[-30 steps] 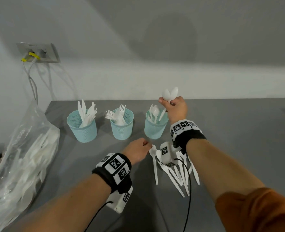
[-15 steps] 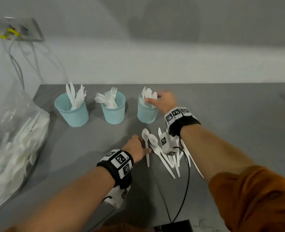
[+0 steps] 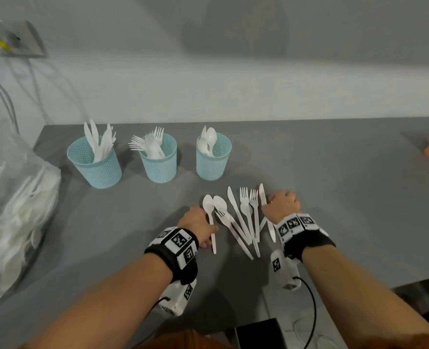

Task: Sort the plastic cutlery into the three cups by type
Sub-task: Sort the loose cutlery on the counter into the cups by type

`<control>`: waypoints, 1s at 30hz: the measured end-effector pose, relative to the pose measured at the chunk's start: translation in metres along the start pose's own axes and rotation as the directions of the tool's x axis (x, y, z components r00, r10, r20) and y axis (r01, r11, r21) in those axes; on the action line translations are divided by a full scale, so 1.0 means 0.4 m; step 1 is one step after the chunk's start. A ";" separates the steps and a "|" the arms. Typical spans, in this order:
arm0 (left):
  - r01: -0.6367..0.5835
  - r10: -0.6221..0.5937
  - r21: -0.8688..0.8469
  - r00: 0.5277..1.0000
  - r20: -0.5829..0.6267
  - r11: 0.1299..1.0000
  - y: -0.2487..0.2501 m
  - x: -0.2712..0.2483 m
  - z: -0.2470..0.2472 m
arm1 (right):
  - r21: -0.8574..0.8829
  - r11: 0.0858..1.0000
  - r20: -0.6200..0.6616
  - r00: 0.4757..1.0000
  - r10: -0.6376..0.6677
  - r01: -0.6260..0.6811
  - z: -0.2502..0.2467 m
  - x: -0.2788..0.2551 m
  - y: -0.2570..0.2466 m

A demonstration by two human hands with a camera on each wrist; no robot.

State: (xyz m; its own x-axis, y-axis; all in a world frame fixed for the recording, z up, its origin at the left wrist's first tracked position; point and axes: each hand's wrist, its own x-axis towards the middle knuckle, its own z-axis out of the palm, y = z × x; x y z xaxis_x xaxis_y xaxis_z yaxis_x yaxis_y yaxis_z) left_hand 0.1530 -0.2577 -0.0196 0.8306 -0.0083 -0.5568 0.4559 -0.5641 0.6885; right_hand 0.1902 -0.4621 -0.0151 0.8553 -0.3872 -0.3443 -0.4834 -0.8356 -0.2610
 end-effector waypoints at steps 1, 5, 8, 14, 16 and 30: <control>0.005 -0.005 -0.009 1.000 0.008 1.000 0.001 -0.006 0.003 | 0.034 0.999 0.010 1.000 0.024 -0.024 0.008 -0.008 0.011; -0.001 0.001 -0.021 1.000 0.014 1.000 0.013 -0.014 0.017 | 0.088 0.996 -0.015 1.000 -0.014 0.015 0.039 -0.034 0.021; -0.002 0.002 -0.004 1.000 -0.002 1.000 0.021 -0.012 0.017 | 0.140 0.988 0.026 0.998 -0.063 0.059 0.054 -0.053 -0.010; -0.029 0.034 0.089 0.998 -0.051 0.996 0.020 -0.001 -0.017 | 0.211 0.970 0.137 0.979 -0.152 0.121 0.086 -0.085 -0.105; -0.014 0.025 0.174 0.998 -0.060 0.985 0.020 0.012 -0.031 | 0.224 0.962 0.166 0.967 -0.196 0.156 0.093 -0.097 -0.133; 0.020 0.119 0.660 0.979 -0.165 0.751 0.008 0.043 0.044 | -0.036 0.979 0.070 0.978 -0.196 0.198 0.062 -0.017 -0.191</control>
State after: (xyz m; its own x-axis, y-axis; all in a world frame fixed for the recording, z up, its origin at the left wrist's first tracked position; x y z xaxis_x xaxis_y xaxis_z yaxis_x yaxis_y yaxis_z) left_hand 0.1630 -0.2741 -0.0351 0.9201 0.0615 -0.3868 0.1486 -0.9686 0.1994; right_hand 0.2165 -0.3860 -0.0153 0.9181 -0.1881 -0.3488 -0.2971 -0.9092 -0.2917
